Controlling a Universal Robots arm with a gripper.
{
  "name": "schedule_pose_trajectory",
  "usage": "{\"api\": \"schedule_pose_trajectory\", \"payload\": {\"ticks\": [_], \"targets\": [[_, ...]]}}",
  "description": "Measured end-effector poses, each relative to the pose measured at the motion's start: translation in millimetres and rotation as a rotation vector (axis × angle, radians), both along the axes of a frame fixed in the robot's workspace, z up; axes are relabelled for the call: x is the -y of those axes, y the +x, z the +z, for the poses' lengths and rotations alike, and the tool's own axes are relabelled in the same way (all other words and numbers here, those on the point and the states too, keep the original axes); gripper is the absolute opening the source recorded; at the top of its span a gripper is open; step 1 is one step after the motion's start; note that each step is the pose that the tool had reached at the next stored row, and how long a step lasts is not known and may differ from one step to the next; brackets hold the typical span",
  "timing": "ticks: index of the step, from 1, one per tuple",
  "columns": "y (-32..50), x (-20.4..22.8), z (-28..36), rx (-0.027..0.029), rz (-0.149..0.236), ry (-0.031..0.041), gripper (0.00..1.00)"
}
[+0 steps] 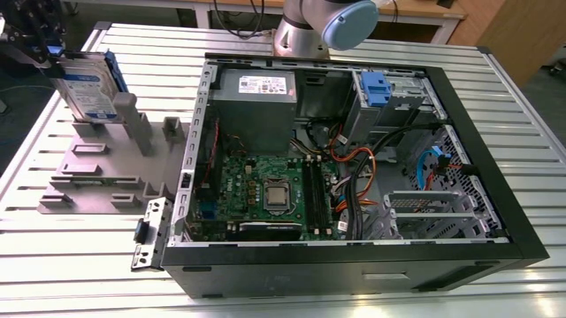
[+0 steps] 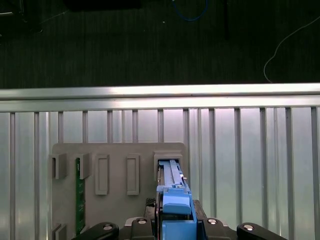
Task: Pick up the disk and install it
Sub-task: 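Pick up the disk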
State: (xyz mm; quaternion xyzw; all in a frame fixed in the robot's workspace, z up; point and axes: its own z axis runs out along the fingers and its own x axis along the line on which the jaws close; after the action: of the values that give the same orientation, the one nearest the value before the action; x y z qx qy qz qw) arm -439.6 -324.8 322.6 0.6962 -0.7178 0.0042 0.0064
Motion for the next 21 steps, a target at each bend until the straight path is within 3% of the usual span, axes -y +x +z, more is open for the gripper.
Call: {"api": "schedule_pose_trajectory", "payload": {"ticks": [21], "targets": [[0.0,0.0,5.4,-0.0003,0.0,-0.0001,0.36]]}}
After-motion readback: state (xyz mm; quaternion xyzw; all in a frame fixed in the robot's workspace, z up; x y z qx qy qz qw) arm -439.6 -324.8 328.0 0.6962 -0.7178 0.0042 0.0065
